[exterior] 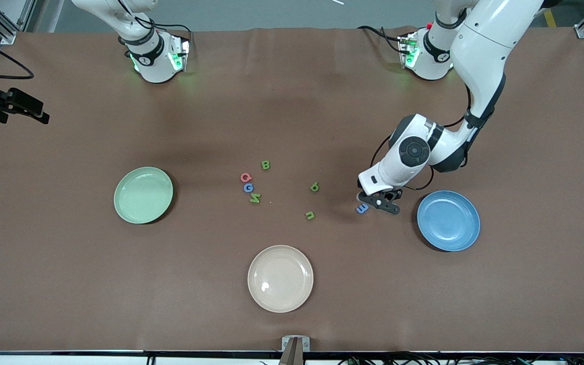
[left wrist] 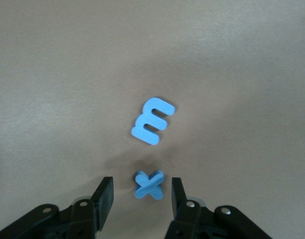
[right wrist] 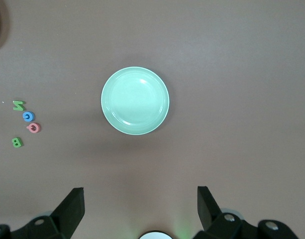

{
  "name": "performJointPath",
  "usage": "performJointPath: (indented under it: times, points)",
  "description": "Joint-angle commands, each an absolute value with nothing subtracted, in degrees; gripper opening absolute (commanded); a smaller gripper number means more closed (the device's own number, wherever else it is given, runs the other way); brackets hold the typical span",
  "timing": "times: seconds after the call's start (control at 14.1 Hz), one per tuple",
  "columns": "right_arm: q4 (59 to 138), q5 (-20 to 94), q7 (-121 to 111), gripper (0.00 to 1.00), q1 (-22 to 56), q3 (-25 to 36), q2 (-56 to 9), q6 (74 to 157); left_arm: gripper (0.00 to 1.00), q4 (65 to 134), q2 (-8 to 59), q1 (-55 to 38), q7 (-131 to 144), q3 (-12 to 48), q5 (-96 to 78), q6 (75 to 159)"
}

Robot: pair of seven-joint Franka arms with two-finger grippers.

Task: Sort upper and lower case letters into plates
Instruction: 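Reach the left gripper to the blue x letter and grasp it, then drop the x on the blue plate while the right gripper reaches out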

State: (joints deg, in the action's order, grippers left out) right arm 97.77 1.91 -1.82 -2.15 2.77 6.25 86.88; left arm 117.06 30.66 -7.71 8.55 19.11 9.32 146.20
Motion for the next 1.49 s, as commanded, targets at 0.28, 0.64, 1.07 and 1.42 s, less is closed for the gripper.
performJointPath:
  times: [0.28, 0.64, 1.07, 1.42]
  points:
    - [96.86, 1.76, -1.14, 1.0, -2.11, 2.81, 5.8, 86.84, 0.51, 116.9, 31.46, -8.61, 8.96, 18.98, 10.28, 146.6]
    - [96.77, 1.76, -1.41, 1.0, -2.19, 2.81, 3.87, 88.59, 0.4, 116.81, 32.52, -9.14, 9.05, 18.98, 10.28, 146.6]
    - [96.77, 0.97, -1.93, 1.0, -2.28, 2.99, 3.34, 92.89, 0.0, 116.02, 29.2, -7.92, 8.62, 18.81, 10.28, 143.11]
    - [96.24, 0.88, -1.85, 1.0, -2.29, 2.99, 0.19, 93.79, 0.0, 106.88, 24.18, -0.81, 5.81, 18.72, 10.28, 124.48]
